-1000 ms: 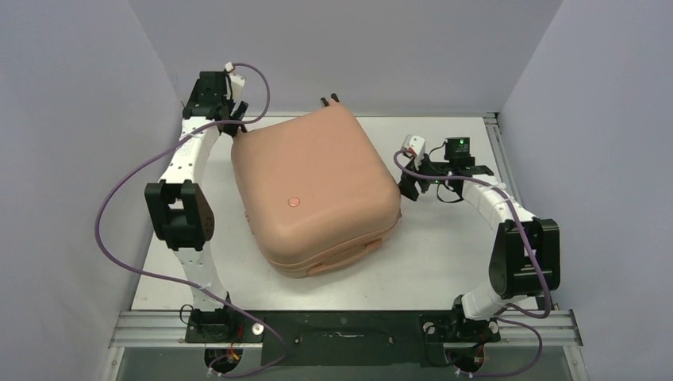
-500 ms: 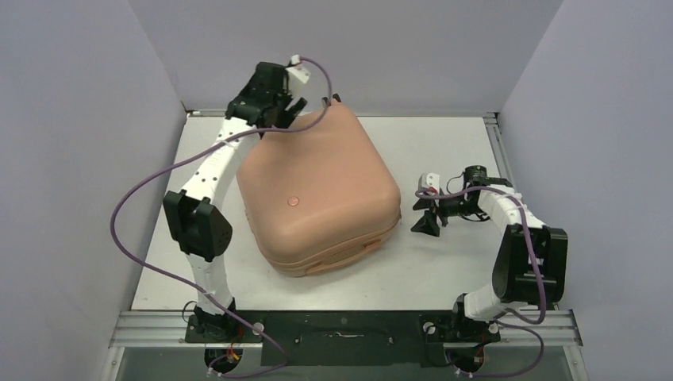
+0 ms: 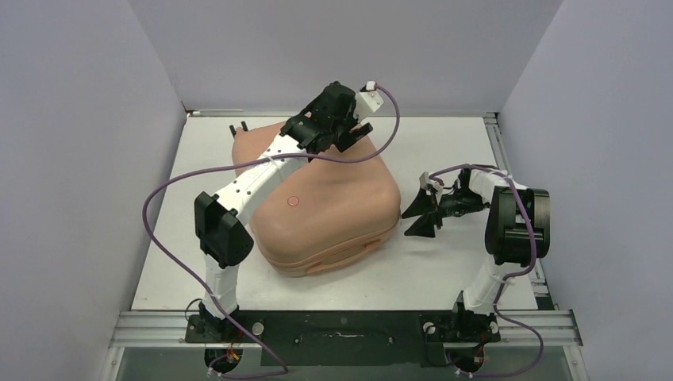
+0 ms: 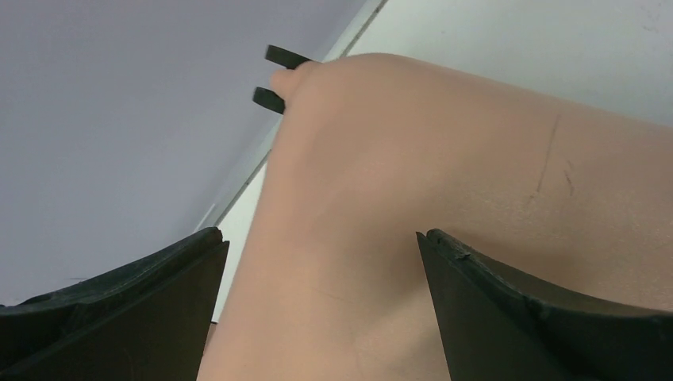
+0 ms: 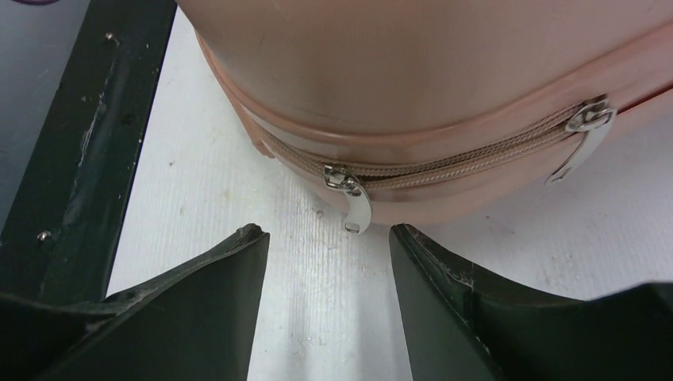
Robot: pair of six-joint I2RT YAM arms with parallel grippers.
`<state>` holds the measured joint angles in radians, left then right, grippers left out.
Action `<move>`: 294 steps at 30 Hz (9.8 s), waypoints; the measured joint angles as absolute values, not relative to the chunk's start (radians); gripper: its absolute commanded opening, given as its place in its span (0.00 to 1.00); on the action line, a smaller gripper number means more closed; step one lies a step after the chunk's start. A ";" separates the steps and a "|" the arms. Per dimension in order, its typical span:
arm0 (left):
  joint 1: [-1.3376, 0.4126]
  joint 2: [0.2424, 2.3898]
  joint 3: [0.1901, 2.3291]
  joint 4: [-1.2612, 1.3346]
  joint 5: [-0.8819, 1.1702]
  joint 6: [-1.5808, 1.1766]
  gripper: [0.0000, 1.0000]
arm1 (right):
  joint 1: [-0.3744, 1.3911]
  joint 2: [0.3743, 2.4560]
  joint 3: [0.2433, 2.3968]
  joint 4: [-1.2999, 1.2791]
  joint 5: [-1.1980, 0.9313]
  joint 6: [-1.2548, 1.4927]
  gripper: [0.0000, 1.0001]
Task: Pack the luggage
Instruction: Zip the luggage at the center of the board.
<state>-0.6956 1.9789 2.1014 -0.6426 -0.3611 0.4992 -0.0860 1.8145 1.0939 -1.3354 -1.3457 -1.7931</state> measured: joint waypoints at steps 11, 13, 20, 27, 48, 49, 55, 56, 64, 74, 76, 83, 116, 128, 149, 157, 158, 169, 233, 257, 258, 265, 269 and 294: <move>-0.734 1.936 1.923 -0.480 -0.405 0.476 0.96 | -0.085 1.883 1.169 -1.373 -1.405 -1.735 0.66; -0.741 1.927 1.902 -0.458 -0.423 0.481 0.96 | -0.086 1.898 1.178 -1.373 -1.400 -1.701 0.73; -0.771 1.924 1.890 -0.437 -0.470 0.506 0.96 | -0.091 1.850 1.204 -1.275 -1.238 -1.421 0.90; -0.784 1.915 1.874 -0.425 -0.491 0.520 0.96 | -0.123 1.368 0.965 -0.786 -0.846 -0.936 0.90; -0.807 1.904 1.860 -0.421 -0.480 0.512 0.96 | -0.085 1.301 0.736 -0.417 -1.193 -0.857 0.77; -0.811 1.904 1.860 -0.421 -0.479 0.512 0.96 | -0.071 1.318 0.739 -0.417 -1.198 -0.863 0.77; -0.830 1.904 1.863 -0.421 -0.467 0.509 0.96 | -0.031 1.401 0.741 -0.374 -1.188 -0.831 0.75; -0.833 1.904 1.863 -0.421 -0.466 0.509 0.96 | -0.029 1.405 0.740 -0.348 -1.182 -0.811 0.73; -0.847 1.904 1.863 -0.421 -0.461 0.508 0.96 | -0.024 1.431 0.765 -0.351 -1.206 -0.854 0.33; -0.850 1.874 1.824 -0.410 -0.436 0.507 0.96 | -0.037 1.751 1.023 -1.105 -1.301 -1.680 0.37; -0.850 1.851 1.801 -0.414 -0.414 0.508 0.96 | -0.051 1.781 1.022 -1.201 -1.308 -1.782 0.47; -0.850 1.710 1.737 -0.570 -0.179 0.510 0.96 | -0.167 1.769 1.065 -1.278 -1.295 -1.767 0.68; -0.633 1.111 1.171 -0.603 -0.030 0.508 0.96 | 0.342 1.375 0.860 0.045 -0.512 -0.360 0.72; -0.482 1.112 1.201 -0.661 0.109 0.538 0.96 | 0.339 1.281 0.848 -0.085 -0.576 -0.427 0.77; -0.442 1.325 1.360 -0.639 0.015 0.457 0.96 | 0.466 1.094 0.609 -0.289 -0.786 -0.456 0.72; -0.393 1.401 1.423 -0.633 -0.019 0.413 0.96 | 0.553 1.109 0.609 -0.219 -0.641 -0.278 0.56; -0.387 1.404 1.425 -0.633 -0.022 0.408 0.96 | 0.559 1.108 0.609 -0.224 -0.631 -0.267 0.56; -0.371 1.407 1.425 -0.631 -0.027 0.376 0.96 | 0.546 1.065 0.609 -0.235 -0.372 -0.263 0.58; -0.330 1.443 1.420 -0.545 -0.198 0.246 0.96 | 0.632 1.191 0.724 -0.005 -0.147 -0.334 0.59; -0.330 1.443 1.420 -0.546 -0.163 0.248 0.96 | 0.512 1.230 0.588 0.149 -0.450 -0.422 0.53; -0.330 1.443 1.420 -0.547 -0.151 0.248 0.96 | 0.498 1.240 0.594 0.149 -0.476 -0.423 0.52; -0.358 1.442 1.420 -0.549 -0.100 0.271 0.96 | 0.478 1.261 0.601 0.171 -0.595 -0.424 0.49; -0.381 1.442 1.420 -0.549 -0.088 0.278 0.96 | 0.477 1.304 0.618 0.189 -0.630 -0.426 0.43; -0.406 1.428 1.401 -0.539 -0.051 0.311 0.96 | 0.422 1.346 0.623 0.250 -0.595 -0.408 0.05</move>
